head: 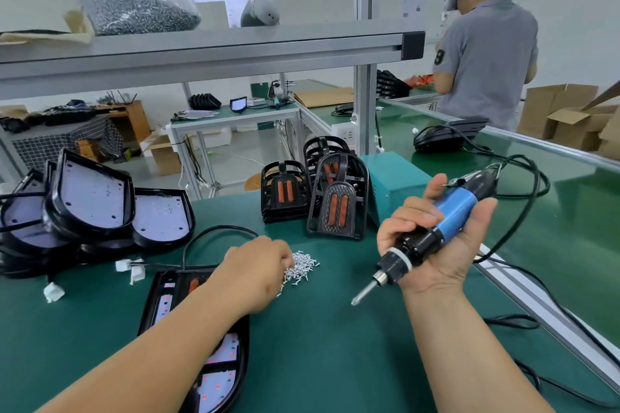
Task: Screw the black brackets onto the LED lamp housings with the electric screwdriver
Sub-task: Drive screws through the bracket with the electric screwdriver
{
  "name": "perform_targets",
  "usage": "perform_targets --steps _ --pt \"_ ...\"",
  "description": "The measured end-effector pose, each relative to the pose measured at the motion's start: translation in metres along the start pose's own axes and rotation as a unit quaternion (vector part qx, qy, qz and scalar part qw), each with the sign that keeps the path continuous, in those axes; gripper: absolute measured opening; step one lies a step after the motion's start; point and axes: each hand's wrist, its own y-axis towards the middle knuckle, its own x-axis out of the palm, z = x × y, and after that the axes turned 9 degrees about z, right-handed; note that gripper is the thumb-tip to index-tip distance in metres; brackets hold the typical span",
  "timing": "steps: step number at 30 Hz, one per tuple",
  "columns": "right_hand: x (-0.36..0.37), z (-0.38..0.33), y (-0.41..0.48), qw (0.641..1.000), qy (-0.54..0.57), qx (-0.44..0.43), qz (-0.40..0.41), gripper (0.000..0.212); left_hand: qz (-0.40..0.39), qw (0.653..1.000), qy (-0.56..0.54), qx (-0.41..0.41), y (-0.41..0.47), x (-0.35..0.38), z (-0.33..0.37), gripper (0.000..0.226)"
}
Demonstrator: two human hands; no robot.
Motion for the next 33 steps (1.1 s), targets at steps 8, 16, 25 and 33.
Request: perform_targets --steps 8,16,25,33 --pt "0.011 0.022 0.004 0.972 -0.107 -0.112 0.178 0.03 0.052 0.579 -0.751 -0.314 -0.042 -0.019 0.016 0.007" --pt "0.014 0.027 0.002 0.967 -0.092 -0.121 0.206 0.03 0.054 0.487 -0.801 -0.342 -0.059 -0.015 0.032 0.024" --pt "0.013 0.027 0.001 0.966 -0.081 -0.115 0.216 0.032 0.047 0.458 -0.818 -0.345 -0.062 -0.01 0.043 0.005" --pt "0.015 0.027 0.001 0.965 -0.074 -0.12 0.22 0.032 0.036 0.373 -0.837 -0.399 -0.064 -0.002 0.053 0.017"
